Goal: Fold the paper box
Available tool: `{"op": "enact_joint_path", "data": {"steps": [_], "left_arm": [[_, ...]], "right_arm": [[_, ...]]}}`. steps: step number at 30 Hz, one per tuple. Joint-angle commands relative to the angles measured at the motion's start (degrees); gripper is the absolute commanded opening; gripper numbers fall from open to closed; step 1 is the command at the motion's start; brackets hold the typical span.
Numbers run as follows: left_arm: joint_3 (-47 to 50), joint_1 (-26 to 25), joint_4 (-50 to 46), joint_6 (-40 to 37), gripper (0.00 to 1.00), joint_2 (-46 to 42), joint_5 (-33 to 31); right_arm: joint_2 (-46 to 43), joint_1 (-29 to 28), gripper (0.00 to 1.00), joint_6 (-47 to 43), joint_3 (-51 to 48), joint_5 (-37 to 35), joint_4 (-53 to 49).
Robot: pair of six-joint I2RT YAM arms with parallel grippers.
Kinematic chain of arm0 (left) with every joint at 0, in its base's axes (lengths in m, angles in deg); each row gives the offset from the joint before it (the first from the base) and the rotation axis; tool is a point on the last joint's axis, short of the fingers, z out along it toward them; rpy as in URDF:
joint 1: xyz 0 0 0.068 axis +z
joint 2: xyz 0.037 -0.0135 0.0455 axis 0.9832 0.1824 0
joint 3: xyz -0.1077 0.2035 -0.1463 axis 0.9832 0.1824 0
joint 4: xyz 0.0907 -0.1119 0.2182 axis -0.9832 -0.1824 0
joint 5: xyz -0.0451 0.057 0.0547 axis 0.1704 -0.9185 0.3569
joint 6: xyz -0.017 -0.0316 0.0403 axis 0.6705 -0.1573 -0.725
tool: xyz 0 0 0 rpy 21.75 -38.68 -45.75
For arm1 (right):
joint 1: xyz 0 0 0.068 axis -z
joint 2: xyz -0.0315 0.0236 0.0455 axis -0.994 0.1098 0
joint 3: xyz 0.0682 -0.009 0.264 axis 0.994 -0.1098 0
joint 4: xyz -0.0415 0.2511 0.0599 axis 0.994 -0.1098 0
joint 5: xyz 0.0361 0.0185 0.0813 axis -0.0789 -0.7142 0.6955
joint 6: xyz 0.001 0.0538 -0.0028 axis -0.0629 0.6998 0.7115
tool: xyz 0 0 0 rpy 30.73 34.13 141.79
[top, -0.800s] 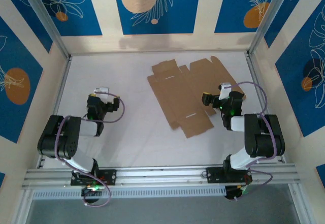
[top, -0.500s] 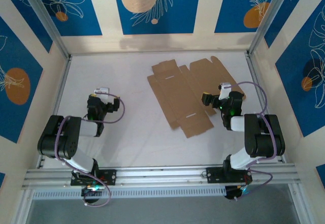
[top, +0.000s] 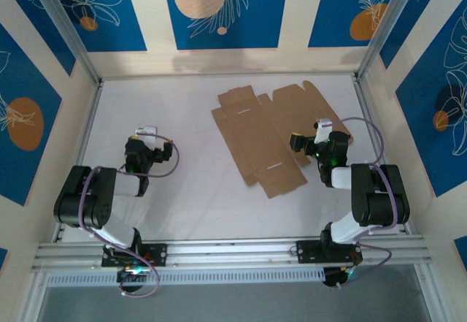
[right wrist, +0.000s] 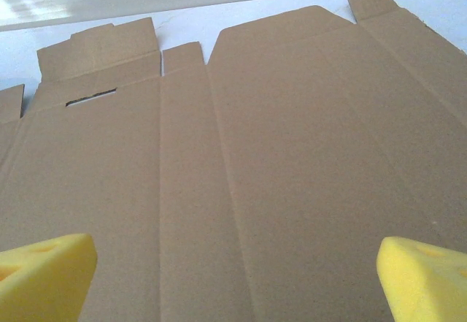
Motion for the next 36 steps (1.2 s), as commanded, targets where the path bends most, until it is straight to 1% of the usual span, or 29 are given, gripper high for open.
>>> {"op": "enact_joint_path", "data": {"steps": [1, 4, 6, 7, 8, 9, 11, 12, 13, 15, 17, 18, 20, 21, 22, 23, 24, 25, 26, 27, 28, 29, 30, 31, 32, 33, 34, 35, 36], "left_arm": [[-0.67, 0.41, 0.06, 0.06, 1.0, -0.46, 1.31], [-0.35, 0.45, 0.53, -0.1, 1.0, -0.59, 1.16], [0.27, -0.2, 0.57, -1.21, 1.0, -2.91, 1.73], [-0.05, -0.81, -2.63, -1.4, 1.0, -6.21, 0.26], [-0.78, -1.72, -7.13, -1.54, 1.0, -10.01, -2.98], [-1.8, -2.8, -11.06, -2.12, 1.0, -13.22, -5.01], [-3.04, -6.25, -13.2, -2.08, 1.0, -20.72, -9.35], [-4.06, -8.03, -14.21, -1.85, 1.0, -23.76, -10.19], [-6.24, -10.5, -17.5, -1.11, 1.0, -27.13, -10.8], [-12.6, -15.02, -28.81, 3.43, 1.0, -32.57, -11.29], [-21.13, -18.7, -45.87, 10.9, 1.0, -36.55, -11.37], [-24.6, -20.12, -53.49, 13.16, 1.0, -37.74, -10.63], [-31.6, -24.58, -68.05, 14.39, 1.0, -39.02, -7.5], [-33.8, -25.91, -73.91, 15.38, 1.0, -39.06, -6.28], [-35.5, -26.96, -78.69, 18.0, 1.0, -39.16, -5.63], [-36.08, -27.46, -81.48, 20.58, 1.0, -39.77, -4.87], [-35.84, -27.46, -82.74, 23.87, 1.0, -40.63, -5.52], [-34.78, -27.37, -84.14, 29.97, 1.0, -41.82, -8.68], [-32.0, -27.07, -82.08, 33.35, 1.0, -43.59, -9.49], [-28.82, -26.73, -78.48, 34.64, 1.0, -45.33, -7.13], [-26.22, -26.35, -75.33, 36.35, 1.0, -46.9, -4.45], [-25.16, -26.23, -74.11, 39.01, 1.0, -47.37, -3.33], [-25.35, -26.23, -74.35, 39.68, 1.0, -46.69, -1.96], [-26.46, -26.25, -75.32, 39.36, 1.0, -44.65, -0.4], [-28.09, -26.31, -78.05, 39.12, 1.0, -41.86, 0.16], [-30.07, -26.23, -80.29, 39.0, 1.0, -39.26, 0.46], [-31.54, -26.24, -82.55, 38.86, 1.0, -36.59, 1.61], [-32.39, -26.24, -83.19, 38.18, 1.0, -34.53, 3.76], [-32.71, -26.31, -83.55, 37.68, 1.0, -33.46, 5.14]], "right_arm": [[-0.3, -0.45, 0.99, -0.01, 0.07, -0.24, 0.63], [-0.41, -0.7, 0.99, -0.05, -0.05, -0.56, 0.83], [-1.74, -1.52, 0.99, -1.04, 0.28, 0.24, -0.22], [-4.82, -2.69, 0.99, -2.11, 2.65, -0.85, -7.15], [-8.71, -4.55, 0.99, -3.2, 6.2, -4.51, -16.25], [-11.5, -6.54, 0.99, -4.24, 8.37, -7.88, -20.81], [-17.5, -12.08, 0.99, -6.4, 12.28, -12.56, -27.94], [-19.88, -14.27, 0.99, -6.65, 14.36, -13.89, -31.26], [-22.28, -16.75, 0.99, -6.18, 16.9, -15.26, -35.25], [-25.94, -21.4, 0.99, -4.15, 21.86, -17.09, -42.78], [-29.12, -25.77, 0.99, -1.11, 26.81, -16.68, -51.42], [-29.94, -27.97, 0.99, -0.31, 29.43, -17.35, -55.56], [-30.6, -33.34, 0.99, 3.79, 35.98, -24.37, -65.56], [-30.53, -34.03, 0.99, 7.52, 38.84, -24.92, -70.21], [-30.31, -33.93, 0.99, 14.61, 41.56, -23.99, -76.05], [-30.34, -33.11, 0.99, 20.0, 43.9, -20.96, -81.3], [-30.6, -31.28, 0.99, 19.74, 44.96, -13.29, -82.35], [-31.04, -28.2, 0.99, 20.33, 44.4, -3.81, -81.07], [-31.37, -25.35, 1.0, 23.39, 42.54, 0.83, -79.04], [-30.85, -23.02, 0.98, 25.71, 41.28, 3.17, -78.48], [-29.05, -21.17, 0.94, 26.68, 41.79, 4.12, -80.32], [-25.99, -20.88, 0.94, 25.96, 43.85, 1.91, -84.57], [-22.95, -21.42, 0.95, 24.54, 46.1, -0.93, -88.13], [-19.99, -22.62, 0.98, 23.27, 47.59, -4.57, -90.57], [-17.79, -24.36, 0.99, 23.69, 47.53, -9.63, -90.8], [-15.72, -25.81, 0.99, 24.72, 46.95, -12.93, -90.63], [-12.92, -26.88, 0.99, 23.02, 47.1, -13.29, -91.17], [-9.88, -27.67, 0.97, 21.42, 47.52, -14.55, -92.22], [-7.33, -28.44, 0.93, 20.66, 47.82, -16.62, -92.68]]}}
